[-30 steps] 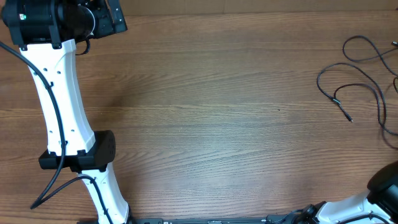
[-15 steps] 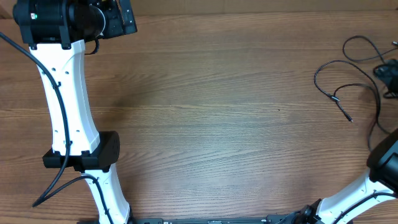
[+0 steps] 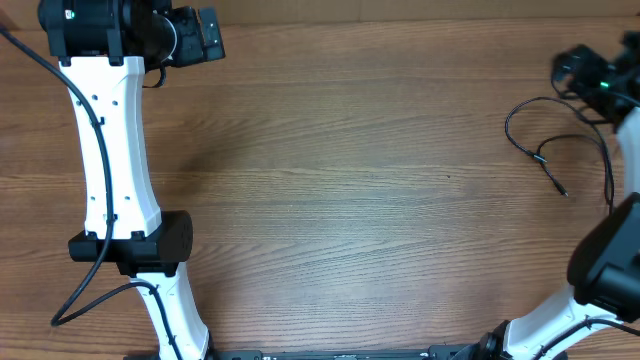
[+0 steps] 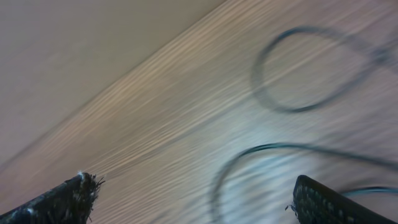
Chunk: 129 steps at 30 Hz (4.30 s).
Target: Untangle cables
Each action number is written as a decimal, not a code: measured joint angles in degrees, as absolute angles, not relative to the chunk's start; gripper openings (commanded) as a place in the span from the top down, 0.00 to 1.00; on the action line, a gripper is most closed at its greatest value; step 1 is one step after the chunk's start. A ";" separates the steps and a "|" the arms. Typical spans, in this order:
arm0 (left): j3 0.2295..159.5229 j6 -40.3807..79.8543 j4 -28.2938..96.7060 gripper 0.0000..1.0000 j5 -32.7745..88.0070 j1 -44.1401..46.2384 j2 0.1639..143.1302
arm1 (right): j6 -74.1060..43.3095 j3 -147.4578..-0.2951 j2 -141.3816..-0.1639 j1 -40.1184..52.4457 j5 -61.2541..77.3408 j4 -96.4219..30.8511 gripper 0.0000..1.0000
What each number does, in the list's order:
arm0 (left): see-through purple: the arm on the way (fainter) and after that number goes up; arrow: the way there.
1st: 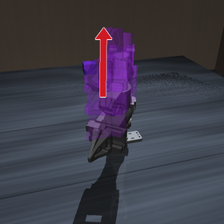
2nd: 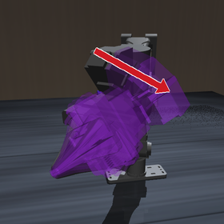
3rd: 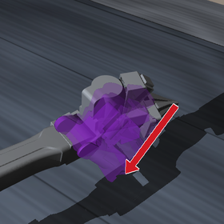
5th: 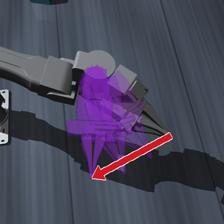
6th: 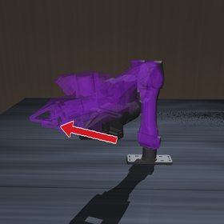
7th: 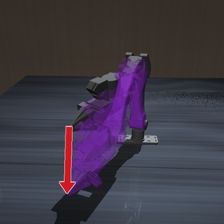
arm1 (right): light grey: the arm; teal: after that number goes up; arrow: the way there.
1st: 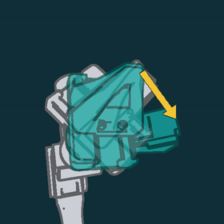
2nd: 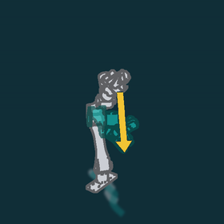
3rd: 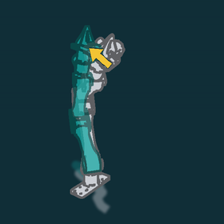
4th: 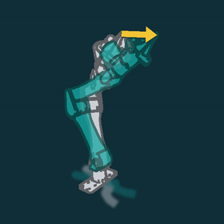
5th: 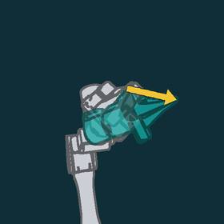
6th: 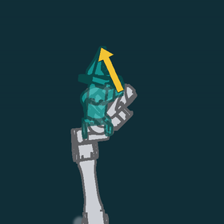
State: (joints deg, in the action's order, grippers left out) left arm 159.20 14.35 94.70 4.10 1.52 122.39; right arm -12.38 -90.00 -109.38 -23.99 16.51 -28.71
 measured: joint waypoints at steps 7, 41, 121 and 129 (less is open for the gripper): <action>158.91 14.35 94.11 0.00 4.10 1.52 122.41 | -18.87 -89.97 -110.50 -13.47 9.28 -29.61 0.00; 158.91 14.35 96.66 0.00 4.12 1.52 122.41 | -43.05 -93.69 -129.78 -12.21 -17.08 -34.06 0.96; 158.89 13.08 90.83 0.00 4.47 3.03 122.39 | 8.51 -148.77 -108.97 1.56 26.15 -37.56 0.00; 158.87 13.08 93.01 0.00 4.47 3.03 122.39 | 17.17 -144.44 -103.68 0.84 26.81 -48.25 0.00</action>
State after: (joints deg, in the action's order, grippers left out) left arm 158.87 13.08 93.01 4.47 3.03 122.39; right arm 17.17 -144.44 -103.68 0.84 26.81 -48.25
